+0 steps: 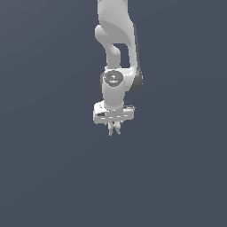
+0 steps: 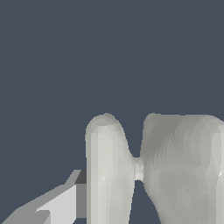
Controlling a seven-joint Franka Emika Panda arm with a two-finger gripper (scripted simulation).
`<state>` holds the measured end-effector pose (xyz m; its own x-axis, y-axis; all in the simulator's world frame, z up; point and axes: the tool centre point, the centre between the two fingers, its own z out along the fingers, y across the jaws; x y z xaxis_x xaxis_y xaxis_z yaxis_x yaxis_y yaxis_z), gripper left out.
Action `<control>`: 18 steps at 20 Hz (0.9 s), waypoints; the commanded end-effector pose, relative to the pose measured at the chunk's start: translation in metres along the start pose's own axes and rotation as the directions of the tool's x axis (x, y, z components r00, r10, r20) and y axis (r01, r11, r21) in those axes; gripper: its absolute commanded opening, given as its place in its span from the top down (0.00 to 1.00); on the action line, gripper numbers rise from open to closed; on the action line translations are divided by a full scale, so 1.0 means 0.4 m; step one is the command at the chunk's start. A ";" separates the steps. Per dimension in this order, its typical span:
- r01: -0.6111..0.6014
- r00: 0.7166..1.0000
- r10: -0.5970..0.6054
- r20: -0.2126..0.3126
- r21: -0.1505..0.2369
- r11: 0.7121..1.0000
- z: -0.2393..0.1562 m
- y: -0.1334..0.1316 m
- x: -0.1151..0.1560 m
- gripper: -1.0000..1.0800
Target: Pick up the object and move it to a goal position.
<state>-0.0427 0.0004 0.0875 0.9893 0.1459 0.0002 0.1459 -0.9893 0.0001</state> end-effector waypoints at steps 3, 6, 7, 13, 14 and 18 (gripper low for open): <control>0.000 1.000 0.000 -0.001 0.000 1.000 -0.078 -0.006 0.009 1.00; 0.000 1.000 0.000 -0.001 0.000 1.000 -0.144 -0.011 0.017 1.00; 0.000 1.000 0.000 -0.001 0.000 1.000 -0.169 -0.013 0.020 1.00; 0.001 1.000 -0.001 -0.001 0.000 1.000 -0.330 -0.027 0.039 1.00; 0.001 1.000 -0.001 -0.001 0.000 1.000 -0.357 -0.029 0.042 1.00; 0.001 1.000 -0.001 -0.001 0.000 1.000 -0.463 -0.037 0.055 1.00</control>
<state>-0.0242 0.0168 0.2562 0.9892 0.1466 0.0017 0.1466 -0.9892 0.0003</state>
